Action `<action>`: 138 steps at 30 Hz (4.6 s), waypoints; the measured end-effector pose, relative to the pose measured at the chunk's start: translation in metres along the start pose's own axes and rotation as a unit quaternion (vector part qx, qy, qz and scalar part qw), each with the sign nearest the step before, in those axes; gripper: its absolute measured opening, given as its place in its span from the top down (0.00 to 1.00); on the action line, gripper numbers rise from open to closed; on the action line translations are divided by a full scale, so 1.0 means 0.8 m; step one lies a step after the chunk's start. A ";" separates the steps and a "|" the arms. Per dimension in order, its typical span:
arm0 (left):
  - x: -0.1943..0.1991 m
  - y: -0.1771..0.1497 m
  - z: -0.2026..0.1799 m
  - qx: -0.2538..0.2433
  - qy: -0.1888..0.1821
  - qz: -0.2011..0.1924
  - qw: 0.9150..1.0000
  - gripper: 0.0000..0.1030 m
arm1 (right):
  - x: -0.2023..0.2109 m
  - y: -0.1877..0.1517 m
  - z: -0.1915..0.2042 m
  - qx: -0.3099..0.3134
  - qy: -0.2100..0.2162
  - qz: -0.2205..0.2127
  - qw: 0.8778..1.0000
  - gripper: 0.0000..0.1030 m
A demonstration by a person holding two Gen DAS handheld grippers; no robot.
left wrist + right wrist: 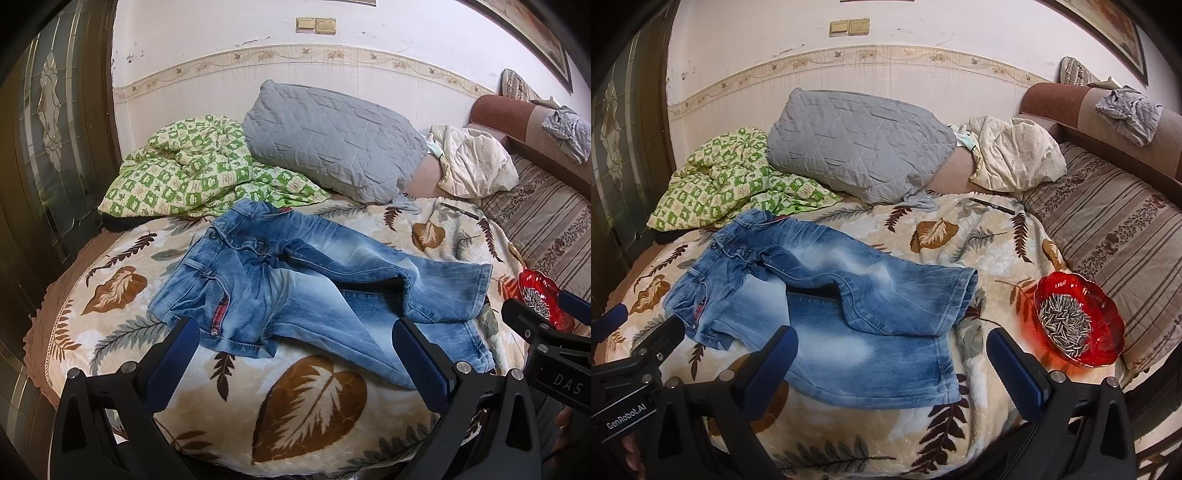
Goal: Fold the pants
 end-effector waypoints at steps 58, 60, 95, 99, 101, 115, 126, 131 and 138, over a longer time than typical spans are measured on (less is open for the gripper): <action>-0.283 0.067 -0.088 0.247 -0.308 0.167 0.903 0.97 | -0.265 0.104 -0.081 -0.032 0.150 0.086 0.984 0.98; -0.278 0.108 -0.089 0.258 -0.336 0.119 0.898 0.97 | -0.258 0.156 -0.102 -0.038 0.142 0.051 0.988 0.98; -0.136 -0.045 -0.003 0.193 -0.286 0.213 0.914 0.00 | -0.230 0.003 -0.063 0.018 0.185 0.220 0.958 0.10; -0.162 -0.078 0.013 0.234 -0.236 0.205 0.921 0.00 | -0.261 -0.012 -0.045 0.023 0.173 0.247 0.953 0.10; -0.179 -0.083 0.012 0.243 -0.226 0.200 0.922 0.00 | -0.275 -0.020 -0.033 0.037 0.163 0.255 0.952 0.10; -0.188 -0.051 -0.023 0.217 -0.269 0.163 0.924 0.95 | -0.238 -0.006 -0.053 0.046 0.235 0.206 0.949 0.97; -0.173 -0.002 -0.059 0.272 -0.398 0.090 0.871 0.95 | -0.156 0.092 -0.099 0.030 0.224 0.091 0.970 0.97; -0.212 -0.035 -0.082 0.282 -0.387 0.132 0.868 0.95 | -0.184 0.081 -0.143 0.021 0.155 0.121 0.980 0.97; -0.267 -0.099 -0.090 0.299 -0.336 0.204 0.870 0.93 | -0.281 0.008 -0.163 0.004 0.082 0.217 0.973 0.97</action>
Point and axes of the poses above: each gripper's, at about its wrist camera, not at the fingertips, and x roughly against the way its jaws point, z to its left, y to its top, the point moved 5 cm from there along -x, roughly the way its jaws point, and after that the axes turned 14 degrees about -y, right-handed, at the moved point
